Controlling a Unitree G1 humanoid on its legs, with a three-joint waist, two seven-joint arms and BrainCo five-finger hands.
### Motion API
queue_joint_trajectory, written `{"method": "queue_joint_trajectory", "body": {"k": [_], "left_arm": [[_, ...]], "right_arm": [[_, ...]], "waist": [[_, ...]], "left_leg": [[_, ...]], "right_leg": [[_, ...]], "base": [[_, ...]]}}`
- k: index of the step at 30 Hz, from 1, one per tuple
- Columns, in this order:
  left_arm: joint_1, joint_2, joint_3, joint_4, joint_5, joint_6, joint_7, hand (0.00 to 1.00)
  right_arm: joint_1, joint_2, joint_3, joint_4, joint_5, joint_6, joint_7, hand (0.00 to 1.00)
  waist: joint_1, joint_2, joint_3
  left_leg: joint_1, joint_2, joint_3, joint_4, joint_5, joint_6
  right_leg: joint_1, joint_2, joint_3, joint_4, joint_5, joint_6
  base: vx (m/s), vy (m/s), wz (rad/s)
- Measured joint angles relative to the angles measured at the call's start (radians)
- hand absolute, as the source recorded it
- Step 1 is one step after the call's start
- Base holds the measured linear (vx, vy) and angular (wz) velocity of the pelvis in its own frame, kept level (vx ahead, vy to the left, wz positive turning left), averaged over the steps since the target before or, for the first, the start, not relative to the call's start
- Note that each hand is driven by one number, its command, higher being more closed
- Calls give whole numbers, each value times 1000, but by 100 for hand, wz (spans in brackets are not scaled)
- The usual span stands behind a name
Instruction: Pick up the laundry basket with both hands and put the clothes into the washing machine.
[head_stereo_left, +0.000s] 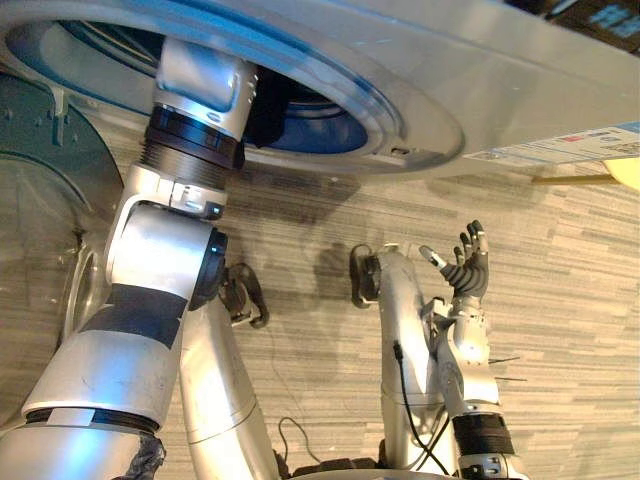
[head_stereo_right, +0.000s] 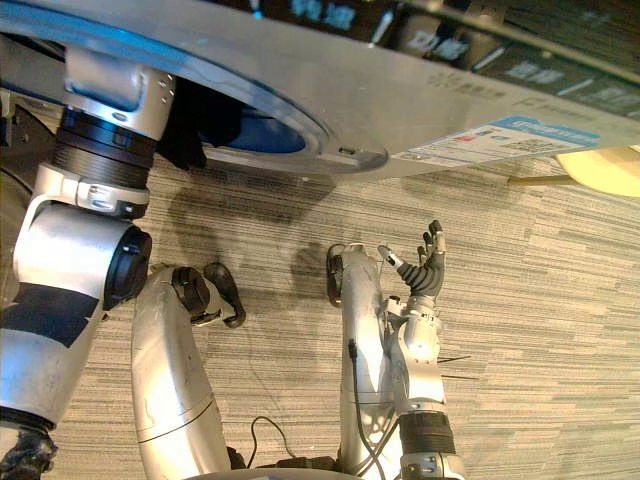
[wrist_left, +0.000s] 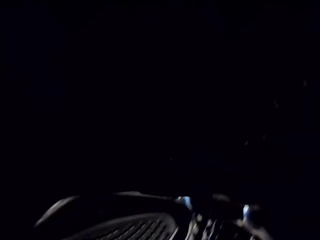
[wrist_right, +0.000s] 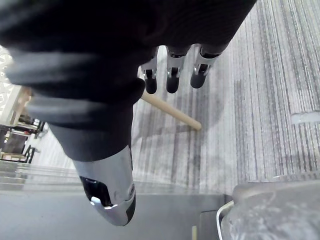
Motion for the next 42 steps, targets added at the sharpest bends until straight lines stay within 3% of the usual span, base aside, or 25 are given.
{"method": "queue_joint_trajectory", "body": {"k": [4, 6, 9, 12, 18, 21, 25, 29, 33, 37, 42], "left_arm": [[54, -3, -22, 74, 145, 53, -105, 0], [74, -1, -22, 95, 268, 87, -167, 0], [80, 1, -23, 94, 405, 109, -211, 0], [87, 20, -22, 66, 464, 127, -220, 0], [202, 85, 27, -192, 468, 124, -171, 0], [388, 82, 87, -313, 393, 102, -138, 0], [716, -38, 172, -434, 290, 80, -110, 0], [965, -198, 197, -499, 267, 78, -80, 0], [1160, -322, 220, -558, 260, 65, -46, 0], [1241, -377, 223, -552, 234, 63, -30, 0], [1230, -418, 227, -422, 129, 50, -36, 0]], "right_arm": [[-2, -20, -5, -3, 0, -10, 18, 0], [-3, -29, -6, 3, 1, -18, 34, 0], [-2, -50, -6, 13, 17, -22, 60, 0], [-2, -61, -7, 18, 19, -22, 84, 0], [0, -67, -13, 27, 17, -21, 105, 0], [6, -66, -13, 53, 12, -13, 106, 0], [6, -68, -21, 110, -34, 8, 84, 0], [5, -78, -44, 154, -73, 35, 59, 0], [9, -88, -46, 200, -92, 54, 36, 0], [10, -95, -46, 221, -99, 55, 30, 0], [6, -105, -45, 254, -101, 71, 18, 0]], "waist": [[1, 0, 0], [5, 0, 0], [19, 0, 0], [25, 0, 0], [38, 0, 0], [57, 1, -1], [80, 3, -27], [109, 4, -59], [118, 13, -91], [136, 15, -101], [147, 24, -128]], "left_leg": [[-11, -3, -2, 11, 0, 0], [-11, -3, -6, 18, 0, -1], [-10, -3, -15, 29, 1, -3], [-11, -13, -27, 31, 7, -13], [-6, -34, -52, -2, 28, -36], [29, -39, -59, -33, 36, -50], [55, -49, -77, -69, 45, -65], [65, -53, -90, -74, 50, -74], [78, -68, -109, -80, 54, -83], [86, -80, -115, -101, 64, -99], [75, -84, -139, -112, 76, -117]], "right_leg": [[-18, -5, -1, 23, -2, -3], [-18, -7, -5, 36, -10, -11], [-15, -10, -12, 53, -17, -21], [-10, -24, -24, 65, -23, -31], [10, -44, -54, 53, -33, -48], [46, -48, -68, 35, -40, -61], [82, -61, -92, 11, -50, -79], [97, -65, -106, 18, -64, -93], [120, -78, -125, 28, -84, -99], [128, -93, -138, 27, -91, -107], [132, -97, -165, 24, -97, -121]], "base": [[23, -10, 5], [14, -20, 6], [1, -20, 6], [-1, -20, 13], [25, -29, 16], [56, -48, 13], [51, -42, 12], [29, -44, 10], [9, -53, 17], [4, -59, 15], [27, -48, 9]]}}
